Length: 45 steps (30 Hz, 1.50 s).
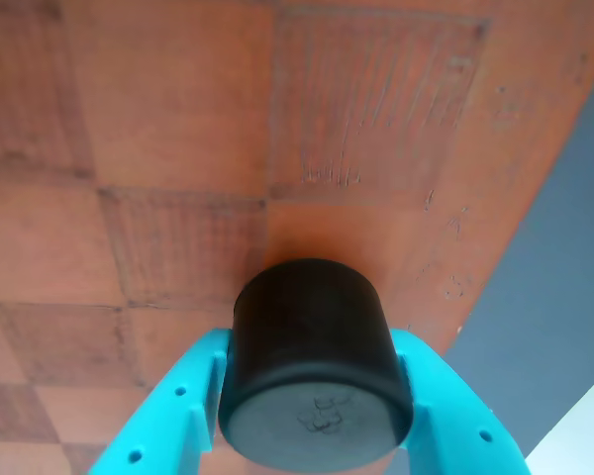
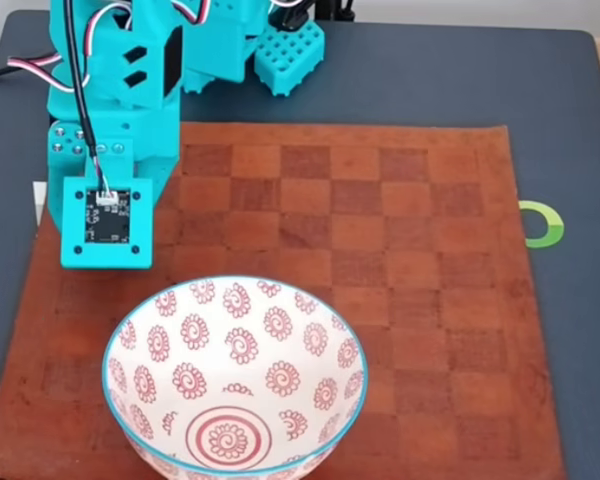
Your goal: Grasp a black cylinder and put it in a bowl.
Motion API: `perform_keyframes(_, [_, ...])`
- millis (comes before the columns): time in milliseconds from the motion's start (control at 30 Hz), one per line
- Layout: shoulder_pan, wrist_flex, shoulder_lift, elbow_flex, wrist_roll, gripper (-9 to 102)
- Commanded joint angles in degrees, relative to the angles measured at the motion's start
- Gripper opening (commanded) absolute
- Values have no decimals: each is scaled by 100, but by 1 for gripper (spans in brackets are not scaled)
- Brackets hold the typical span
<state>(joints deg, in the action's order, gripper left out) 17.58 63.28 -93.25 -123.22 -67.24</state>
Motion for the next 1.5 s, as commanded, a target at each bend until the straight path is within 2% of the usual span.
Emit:
perform_keyframes(0, [70,202,-378,202,-35,17])
perform_keyframes(267, [176,993,-1318,360,9,17])
perform_keyframes(633, [0,2224,-1433,1898,53,17])
perform_keyframes(1133, [-1028,2268,-1345,3015,-44,17])
perform_keyframes(1467, [-1617,2268,334,4588,-53,17])
